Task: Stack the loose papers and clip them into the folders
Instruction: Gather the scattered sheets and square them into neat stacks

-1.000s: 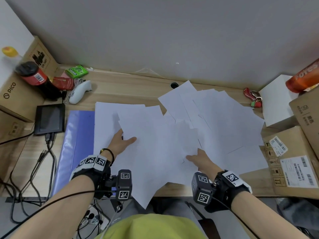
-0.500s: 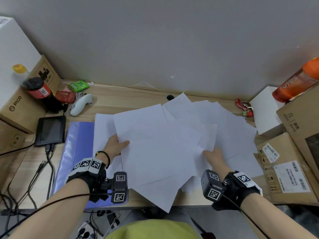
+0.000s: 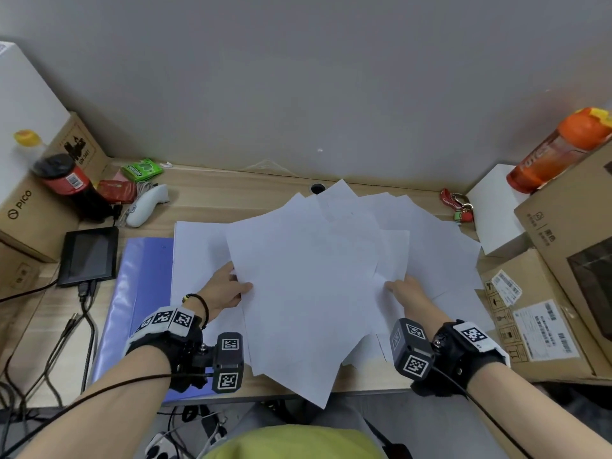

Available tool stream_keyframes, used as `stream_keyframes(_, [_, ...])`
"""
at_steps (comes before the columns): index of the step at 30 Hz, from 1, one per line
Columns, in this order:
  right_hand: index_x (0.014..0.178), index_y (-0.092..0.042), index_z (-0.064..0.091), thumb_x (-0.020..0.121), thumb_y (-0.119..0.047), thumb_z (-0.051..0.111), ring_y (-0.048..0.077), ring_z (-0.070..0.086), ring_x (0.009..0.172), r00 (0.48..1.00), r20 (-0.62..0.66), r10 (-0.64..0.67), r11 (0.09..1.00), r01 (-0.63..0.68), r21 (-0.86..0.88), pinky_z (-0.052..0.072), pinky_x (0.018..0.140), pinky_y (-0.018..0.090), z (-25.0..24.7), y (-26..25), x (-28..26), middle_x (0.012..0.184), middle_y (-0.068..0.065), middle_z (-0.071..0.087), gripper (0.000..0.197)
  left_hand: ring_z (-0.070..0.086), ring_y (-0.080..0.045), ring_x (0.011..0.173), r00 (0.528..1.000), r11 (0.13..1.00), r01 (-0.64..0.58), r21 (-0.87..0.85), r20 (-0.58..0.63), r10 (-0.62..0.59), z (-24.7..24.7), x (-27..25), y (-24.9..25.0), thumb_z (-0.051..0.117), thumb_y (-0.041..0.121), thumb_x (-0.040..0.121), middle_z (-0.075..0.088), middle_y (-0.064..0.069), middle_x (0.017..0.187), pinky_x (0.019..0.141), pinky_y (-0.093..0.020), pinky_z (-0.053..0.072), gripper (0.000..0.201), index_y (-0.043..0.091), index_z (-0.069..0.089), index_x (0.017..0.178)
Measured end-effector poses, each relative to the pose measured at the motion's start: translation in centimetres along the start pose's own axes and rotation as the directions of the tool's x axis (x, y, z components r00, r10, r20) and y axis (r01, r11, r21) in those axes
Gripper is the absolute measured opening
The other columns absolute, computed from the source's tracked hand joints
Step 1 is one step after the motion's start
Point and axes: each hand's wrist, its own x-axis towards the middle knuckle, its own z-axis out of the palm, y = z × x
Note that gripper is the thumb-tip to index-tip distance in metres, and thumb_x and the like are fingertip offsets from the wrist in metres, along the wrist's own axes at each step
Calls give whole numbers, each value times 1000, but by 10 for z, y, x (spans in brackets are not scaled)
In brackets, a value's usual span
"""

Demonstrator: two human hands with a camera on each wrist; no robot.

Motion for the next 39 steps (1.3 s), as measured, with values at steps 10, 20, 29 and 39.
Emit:
stream_keyframes(10, [132,7,42,94,6,40,31,50,104,991,-129,21,999,-15,45,33,80,30,-11,6,-1,120,18,53,38,56,-20,75,993,991,-52,120,-99,64,0,4,10,51,18,97,63,-6,98,60,-26,44,28,21,53,124])
stream_keyframes(20, [141,5,28,96,-1,44,33,37,132,994,-66,88,995,-85,45,31,104,39,7,-1,4,144,17,38,48,60,-23,82,972,977,77,198,203,-118,8,-3,9,45,15,95,61,-4,109,69,-31,51,32,37,51,118])
stream_keyframes(29, [132,9,39,93,3,43,25,45,101,984,-159,79,996,-73,44,34,82,32,8,-7,19,124,21,51,40,68,-27,103,949,984,130,121,274,-159,-5,6,5,73,13,83,69,-9,118,91,-43,54,52,19,49,129])
stream_keyframes(39, [138,8,35,94,-2,43,22,39,96,964,-226,140,968,-86,234,31,79,30,-11,-3,30,136,22,46,46,67,-25,102,986,982,81,173,128,-104,-24,10,18,61,20,94,71,-6,110,92,-38,52,22,10,65,113])
